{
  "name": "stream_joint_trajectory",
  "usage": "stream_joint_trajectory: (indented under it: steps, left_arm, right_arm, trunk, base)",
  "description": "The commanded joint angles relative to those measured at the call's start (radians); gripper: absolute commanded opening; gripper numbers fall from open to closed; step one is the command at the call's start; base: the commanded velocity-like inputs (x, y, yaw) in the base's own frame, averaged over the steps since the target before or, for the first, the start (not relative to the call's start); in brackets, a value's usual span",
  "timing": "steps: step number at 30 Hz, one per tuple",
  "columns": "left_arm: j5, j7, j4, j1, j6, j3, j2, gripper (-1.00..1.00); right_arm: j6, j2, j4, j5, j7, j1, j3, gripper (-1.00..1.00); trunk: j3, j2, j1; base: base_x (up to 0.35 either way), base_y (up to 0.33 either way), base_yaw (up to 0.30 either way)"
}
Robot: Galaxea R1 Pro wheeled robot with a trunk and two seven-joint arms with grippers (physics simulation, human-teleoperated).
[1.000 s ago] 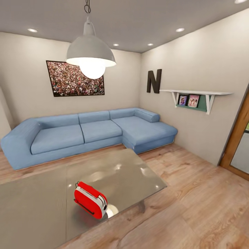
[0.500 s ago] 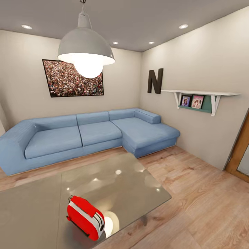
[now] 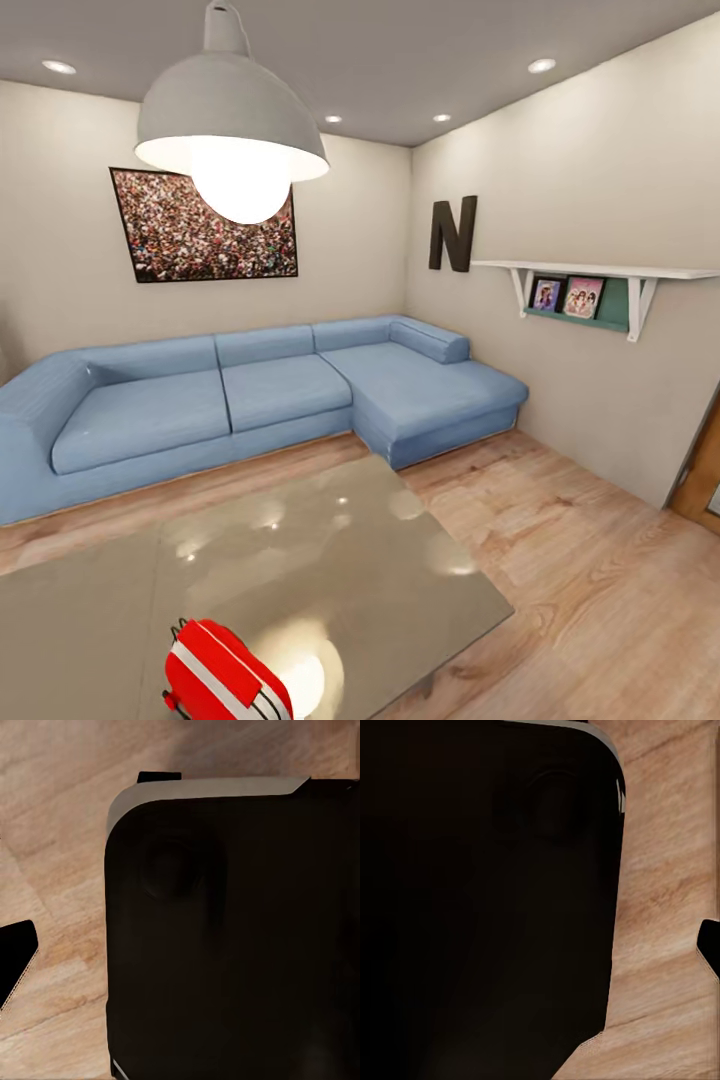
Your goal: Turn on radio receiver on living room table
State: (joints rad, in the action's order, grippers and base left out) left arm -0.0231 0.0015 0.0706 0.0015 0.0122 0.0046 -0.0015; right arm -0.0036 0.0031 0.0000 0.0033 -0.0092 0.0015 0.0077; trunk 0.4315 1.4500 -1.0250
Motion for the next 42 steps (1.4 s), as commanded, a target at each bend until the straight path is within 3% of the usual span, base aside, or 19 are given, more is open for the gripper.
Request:
stream_joint_trajectory:
  steps: [1, 9, 42]
  left_arm:
    - [0.0, 0.0, 0.0, 0.0, 0.0, 0.0, 0.0, 1.0]
    - [0.0, 0.0, 0.0, 0.0, 0.0, 0.0, 0.0, 1.0]
    - [0.0, 0.001, 0.0, 0.0, 0.001, 0.001, 0.0, 1.0]
  right_arm:
    - [0.0, 0.0, 0.0, 0.0, 0.0, 0.0, 0.0, 1.0]
    - [-0.014, 0.0, 0.0, 0.001, 0.001, 0.0, 0.001, 1.0]
    - [-0.017, 0.0, 0.0, 0.001, 0.0, 0.0, 0.002, 1.0]
  trunk:
    - [0.0, 0.0, 0.0]
    - [0.0, 0.0, 0.0]
    - [0.0, 0.0, 0.0]
  base:
    - [0.323, 0.0, 0.0]
    - [0.149, 0.0, 0.114]
    - [0.001, 0.0, 0.276]
